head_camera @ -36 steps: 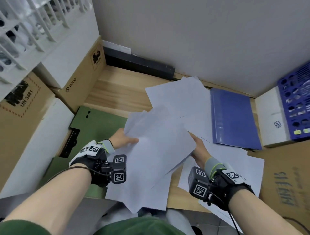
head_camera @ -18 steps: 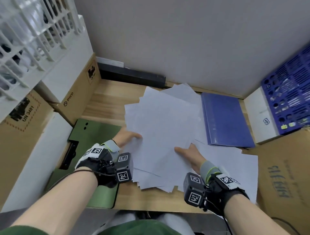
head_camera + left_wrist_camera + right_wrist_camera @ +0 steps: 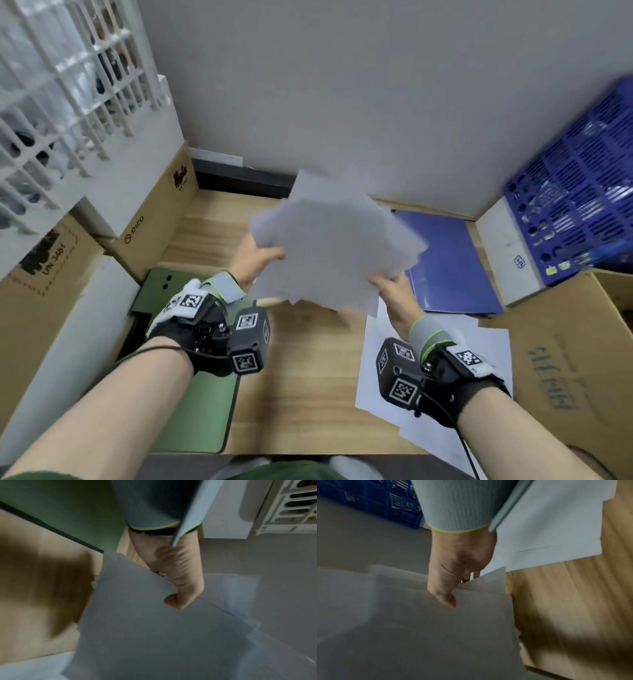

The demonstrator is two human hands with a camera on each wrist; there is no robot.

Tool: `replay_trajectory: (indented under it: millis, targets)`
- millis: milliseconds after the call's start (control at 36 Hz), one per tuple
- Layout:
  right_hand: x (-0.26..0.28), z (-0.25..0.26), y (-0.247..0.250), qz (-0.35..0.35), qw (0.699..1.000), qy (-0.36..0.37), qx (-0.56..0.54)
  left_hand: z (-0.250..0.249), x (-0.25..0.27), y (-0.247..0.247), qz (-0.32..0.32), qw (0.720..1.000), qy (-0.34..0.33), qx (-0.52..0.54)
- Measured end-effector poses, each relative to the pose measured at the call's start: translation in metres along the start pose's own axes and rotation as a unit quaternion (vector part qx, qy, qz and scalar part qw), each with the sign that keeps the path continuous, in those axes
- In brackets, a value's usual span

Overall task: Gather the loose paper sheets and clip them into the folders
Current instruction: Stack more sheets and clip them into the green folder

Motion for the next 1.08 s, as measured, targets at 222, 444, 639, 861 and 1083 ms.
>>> replay_trajectory:
  millis: [222,444,639,861,1083]
  targets:
    - [0.003,-0.012,0.002,0.01,0.999,-0.019,0.03,0.051,0.017,-0.001,0.04,0.994,0.03,-0.097]
    - [0.001,0.038,0.006,-0.035,0.997,0.035,-0.066,-0.003,-0.012,-0.008,-0.067,0.997,0.005,-0.024]
    - [0.007,-0.009,-0.003,0.037,0.996,-0.061,0.059,0.035,0.013,-0.007,-0.007,0.995,0.094,-0.032]
    - [0.006,-0.018,-0.012,0.046,0.991,-0.078,0.1,0.05,0.03,-0.015,-0.01,0.99,0.136,-0.046]
    - [0.007,-0.006,-0.006,0.07,0.991,-0.06,0.093,0.035,0.019,0.007,-0.109,0.986,0.122,0.025]
Point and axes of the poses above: each hand's wrist, its own x-axis away from the middle knuckle, its own y-axis out of the back of the hand, z = x × y, the point moved 6 cm from there along -x, towards the middle knuckle, and after that the axes turned 11 degrees about -y, right-handed, at the moved point
